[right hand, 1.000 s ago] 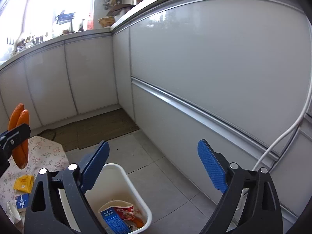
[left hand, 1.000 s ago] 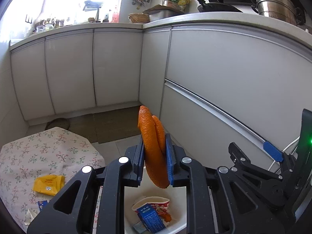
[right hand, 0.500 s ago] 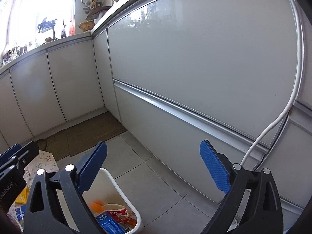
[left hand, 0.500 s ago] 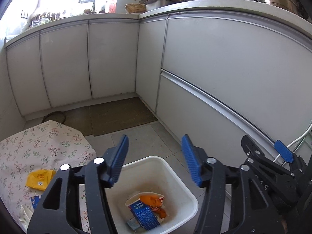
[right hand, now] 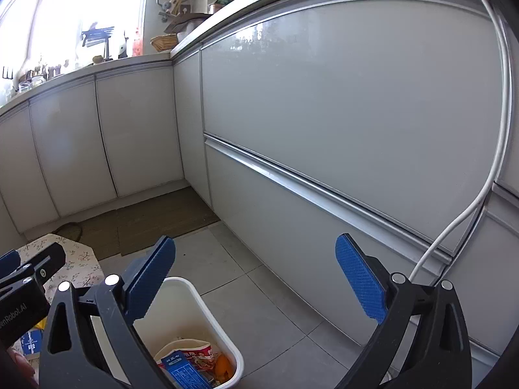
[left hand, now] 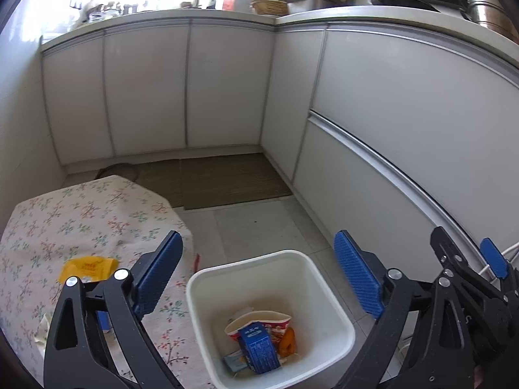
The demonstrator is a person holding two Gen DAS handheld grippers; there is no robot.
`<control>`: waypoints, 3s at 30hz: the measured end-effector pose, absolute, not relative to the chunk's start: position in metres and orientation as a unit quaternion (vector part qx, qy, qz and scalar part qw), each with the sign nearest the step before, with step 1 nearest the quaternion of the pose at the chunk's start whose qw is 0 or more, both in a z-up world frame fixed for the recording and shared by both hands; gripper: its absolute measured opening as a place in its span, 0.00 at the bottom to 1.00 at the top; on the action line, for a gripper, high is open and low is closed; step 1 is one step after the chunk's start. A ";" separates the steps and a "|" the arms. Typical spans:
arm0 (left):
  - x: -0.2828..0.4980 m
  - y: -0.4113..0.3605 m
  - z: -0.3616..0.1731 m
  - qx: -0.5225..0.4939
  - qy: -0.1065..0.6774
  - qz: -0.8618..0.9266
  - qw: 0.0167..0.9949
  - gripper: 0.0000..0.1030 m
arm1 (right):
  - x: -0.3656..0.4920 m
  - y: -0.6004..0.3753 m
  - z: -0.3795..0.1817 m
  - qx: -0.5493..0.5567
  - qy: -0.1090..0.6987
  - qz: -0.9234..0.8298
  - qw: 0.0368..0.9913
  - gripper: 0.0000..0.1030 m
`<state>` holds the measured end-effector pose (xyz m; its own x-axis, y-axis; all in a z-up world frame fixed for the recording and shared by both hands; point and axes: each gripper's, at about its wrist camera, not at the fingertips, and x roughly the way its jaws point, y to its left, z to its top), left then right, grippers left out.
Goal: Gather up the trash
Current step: 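Bring both tools back over the table toward the paper cup, then grasp the white paper cup with the left tool while the right tool grasps the blue biscuit box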
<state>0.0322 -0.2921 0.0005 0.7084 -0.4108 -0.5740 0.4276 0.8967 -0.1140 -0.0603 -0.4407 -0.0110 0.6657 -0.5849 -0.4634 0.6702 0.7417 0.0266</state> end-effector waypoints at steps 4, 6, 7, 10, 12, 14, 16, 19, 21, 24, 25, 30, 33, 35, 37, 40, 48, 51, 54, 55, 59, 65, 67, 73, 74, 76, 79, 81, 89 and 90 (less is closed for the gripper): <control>0.037 -0.277 -0.002 0.008 0.314 -0.203 0.927 0.93 | -0.054 -0.431 -0.011 0.089 0.222 -0.331 0.913 0.93; 0.038 -0.268 -0.005 0.005 0.318 -0.192 0.928 0.93 | -0.050 -0.424 -0.012 0.083 0.226 -0.321 0.916 0.93; 0.039 -0.263 -0.006 0.004 0.321 -0.187 0.929 0.93 | -0.048 -0.421 -0.012 0.081 0.229 -0.316 0.917 0.93; 0.041 -0.250 -0.011 0.000 0.328 -0.171 0.929 0.93 | -0.044 -0.411 -0.012 0.076 0.233 -0.304 0.921 0.93; 0.042 -0.237 -0.017 -0.004 0.336 -0.157 0.929 0.93 | -0.041 -0.404 -0.013 0.070 0.235 -0.296 0.923 0.93; 0.044 -0.225 -0.022 -0.009 0.343 -0.141 0.929 0.93 | -0.036 -0.395 -0.015 0.064 0.242 -0.284 0.925 0.93; 0.046 -0.211 -0.027 -0.013 0.351 -0.122 0.928 0.93 | -0.031 -0.386 -0.016 0.060 0.251 -0.272 0.927 0.93; 0.047 -0.189 -0.035 -0.016 0.361 -0.089 0.928 0.93 | -0.021 -0.372 -0.019 0.051 0.266 -0.251 0.929 0.93; 0.047 -0.172 -0.041 -0.018 0.368 -0.065 0.927 0.93 | -0.012 -0.359 -0.020 0.046 0.273 -0.233 0.932 0.93; 0.046 -0.145 -0.053 -0.017 0.381 -0.030 0.924 0.93 | -0.001 -0.339 -0.021 0.038 0.282 -0.206 0.936 0.93; 0.046 -0.136 -0.058 -0.017 0.388 -0.019 0.921 0.93 | 0.002 -0.334 -0.021 0.035 0.284 -0.199 0.937 0.93; 0.047 -0.095 -0.078 -0.011 0.412 0.023 0.911 0.93 | 0.016 -0.301 -0.026 0.012 0.298 -0.160 0.941 0.93; 0.046 -0.069 -0.088 -0.012 0.426 0.046 0.903 0.93 | 0.022 -0.288 -0.028 0.006 0.305 -0.143 0.941 0.93; 0.046 -0.055 -0.094 -0.021 0.438 0.058 0.897 0.93 | 0.024 -0.282 -0.027 0.004 0.306 -0.136 0.942 0.93; 0.050 -0.036 -0.101 -0.057 0.461 0.069 0.883 0.93 | 0.026 -0.275 -0.027 0.002 0.306 -0.132 0.943 0.93; 0.060 -0.013 -0.114 -0.127 0.500 0.077 0.853 0.93 | 0.031 -0.265 -0.028 0.000 0.312 -0.125 0.942 0.93; 0.076 0.015 -0.137 -0.196 0.541 0.105 0.811 0.93 | 0.045 -0.247 -0.035 -0.008 0.330 -0.108 0.938 0.93; 0.075 0.020 -0.144 -0.208 0.551 0.110 0.801 0.93 | 0.048 -0.244 -0.037 -0.008 0.336 -0.104 0.936 0.93; 0.076 0.021 -0.150 -0.217 0.560 0.110 0.792 0.93 | 0.051 -0.241 -0.039 -0.006 0.340 -0.099 0.935 0.93; 0.076 0.020 -0.151 -0.216 0.562 0.109 0.791 0.93 | 0.052 -0.240 -0.040 -0.006 0.342 -0.098 0.935 0.93; 0.076 0.015 -0.153 -0.199 0.563 0.093 0.797 0.88 | 0.058 -0.232 -0.045 -0.011 0.353 -0.091 0.931 0.93; 0.078 0.015 -0.148 -0.177 0.554 0.048 0.812 0.79 | 0.071 -0.216 -0.062 -0.016 0.392 -0.064 0.917 0.93; 0.077 0.017 -0.142 -0.167 0.546 0.037 0.820 0.79 | 0.078 -0.213 -0.072 -0.008 0.416 -0.051 0.908 0.93; 0.085 0.036 -0.108 -0.136 0.511 0.008 0.849 0.79 | 0.105 -0.205 -0.102 0.028 0.477 -0.014 0.878 0.93; 0.086 0.042 -0.099 -0.127 0.500 0.004 0.857 0.79 | 0.110 -0.202 -0.105 0.025 0.483 -0.007 0.875 0.93; 0.091 0.049 -0.088 -0.118 0.486 -0.003 0.866 0.79 | 0.121 -0.191 -0.110 0.002 0.485 0.017 0.874 0.93; 0.092 0.065 -0.076 -0.117 0.463 -0.017 0.878 0.79 | 0.128 -0.169 -0.116 -0.058 0.478 0.080 0.873 0.93; 0.090 0.078 -0.074 -0.119 0.448 -0.027 0.885 0.79 | 0.126 -0.153 -0.118 -0.098 0.466 0.148 0.867 0.93; 0.093 0.105 -0.081 -0.136 0.431 -0.039 0.891 0.79 | 0.116 -0.085 -0.150 -0.300 0.466 0.287 0.781 0.93; 0.093 0.106 -0.077 -0.125 0.420 -0.032 0.898 0.79 | 0.120 -0.080 -0.152 -0.302 0.470 0.298 0.774 0.93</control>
